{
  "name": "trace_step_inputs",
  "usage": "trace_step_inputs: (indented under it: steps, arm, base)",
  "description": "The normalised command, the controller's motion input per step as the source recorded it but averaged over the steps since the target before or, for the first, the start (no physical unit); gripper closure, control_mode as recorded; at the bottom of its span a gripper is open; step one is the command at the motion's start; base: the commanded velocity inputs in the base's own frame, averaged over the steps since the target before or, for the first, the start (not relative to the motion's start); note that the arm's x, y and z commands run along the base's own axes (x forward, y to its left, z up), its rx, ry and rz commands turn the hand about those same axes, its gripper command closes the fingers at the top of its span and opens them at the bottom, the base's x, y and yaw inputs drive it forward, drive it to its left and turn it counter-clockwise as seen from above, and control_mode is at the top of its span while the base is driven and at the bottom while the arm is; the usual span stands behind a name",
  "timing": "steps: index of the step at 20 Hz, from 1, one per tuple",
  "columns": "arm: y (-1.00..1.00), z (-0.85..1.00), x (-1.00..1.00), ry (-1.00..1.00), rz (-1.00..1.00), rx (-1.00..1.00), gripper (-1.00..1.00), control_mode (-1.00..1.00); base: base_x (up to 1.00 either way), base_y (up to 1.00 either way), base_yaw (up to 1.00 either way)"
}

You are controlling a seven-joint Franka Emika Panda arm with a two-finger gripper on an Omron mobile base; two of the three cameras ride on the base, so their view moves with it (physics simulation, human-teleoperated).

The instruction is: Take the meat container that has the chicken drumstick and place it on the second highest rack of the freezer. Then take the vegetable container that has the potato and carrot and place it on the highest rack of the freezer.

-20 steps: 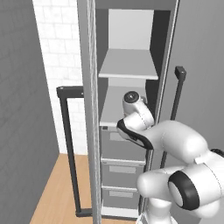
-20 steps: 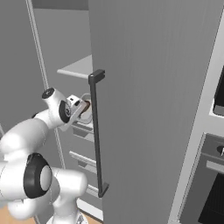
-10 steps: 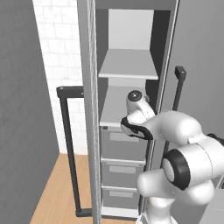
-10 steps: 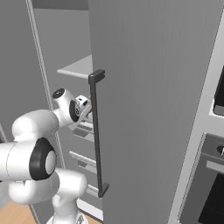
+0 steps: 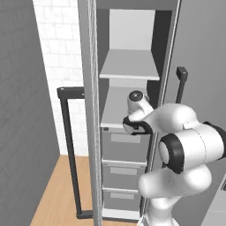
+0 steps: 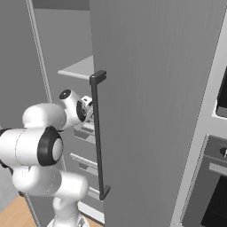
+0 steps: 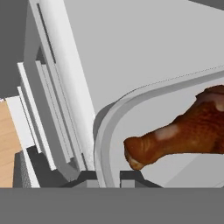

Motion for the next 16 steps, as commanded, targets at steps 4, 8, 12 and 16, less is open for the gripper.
trace_step_inputs:
  steps: [4,8,12,16]
  arm:
    - [0.00,-0.18,0.33,0.00,0.01,0.00,1.00,-1.00]
    - [0.00,-0.23,0.18,0.00,0.01,0.00,1.00,-1.00]
    - [0.00,-0.21,0.16,0.00,0.00,0.00,1.00,-1.00]
    - [0.00,-0.18,0.21,0.00,0.00,0.00,1.00,-1.00]
  base:
    - [0.00,0.00,0.00]
    - [0.00,0.00,0.00]
    - [0.00,0.00,0.00]
    - [0.00,0.00,0.00]
